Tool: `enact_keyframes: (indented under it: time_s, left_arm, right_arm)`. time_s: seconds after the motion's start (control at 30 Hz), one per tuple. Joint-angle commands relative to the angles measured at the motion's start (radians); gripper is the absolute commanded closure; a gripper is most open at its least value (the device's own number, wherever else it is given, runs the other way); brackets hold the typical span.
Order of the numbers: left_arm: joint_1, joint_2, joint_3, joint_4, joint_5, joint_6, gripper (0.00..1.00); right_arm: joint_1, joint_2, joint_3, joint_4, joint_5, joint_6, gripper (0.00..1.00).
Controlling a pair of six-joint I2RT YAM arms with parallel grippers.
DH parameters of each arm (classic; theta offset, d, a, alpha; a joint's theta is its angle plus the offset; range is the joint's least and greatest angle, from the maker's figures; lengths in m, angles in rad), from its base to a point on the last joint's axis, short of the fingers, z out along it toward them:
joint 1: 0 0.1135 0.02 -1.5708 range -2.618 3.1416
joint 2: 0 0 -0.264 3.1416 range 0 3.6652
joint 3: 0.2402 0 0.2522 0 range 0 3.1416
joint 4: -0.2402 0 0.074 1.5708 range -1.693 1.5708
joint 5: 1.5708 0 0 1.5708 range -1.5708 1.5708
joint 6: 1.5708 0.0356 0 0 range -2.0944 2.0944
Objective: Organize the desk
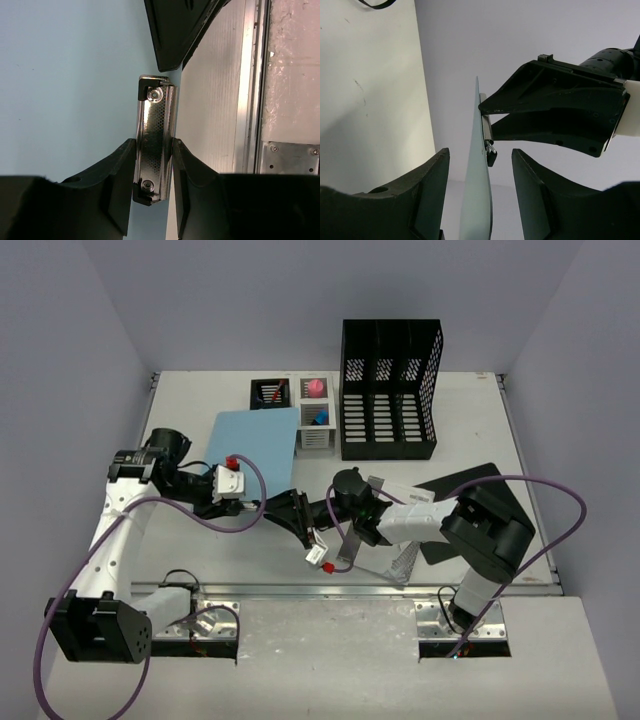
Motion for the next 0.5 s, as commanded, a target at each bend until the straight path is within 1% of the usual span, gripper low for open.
enact_keyframes:
  time_s: [0.0,0.3,0.37,0.4,0.47]
  left_arm:
    - [-0.012,0.004,0.035,0.02,0.055,0.015,1.0]
    - [-0.011,0.011,0.038,0.018,0.051,0.004,1.0]
    - [-0.011,0.011,0.038,0.02,0.051,0.005,1.0]
    - [-0.012,0.012,0.038,0.02,0.051,0.004,1.0]
    - [-0.011,0.012,0.036,0.018,0.051,0.004,1.0]
  right_arm:
    - [0.005,-0.028,0.023,0.0,0.02,0.001,0.46]
    - [0.006,0.031,0.088,-0.01,-0.006,-0.032,0.48]
    - [0.008,0.045,0.103,-0.02,-0.006,-0.036,0.51]
    - [0.006,0.048,0.111,-0.027,-0.006,-0.044,0.55]
    - [0.009,0.051,0.117,-0.037,-0.004,-0.05,0.57]
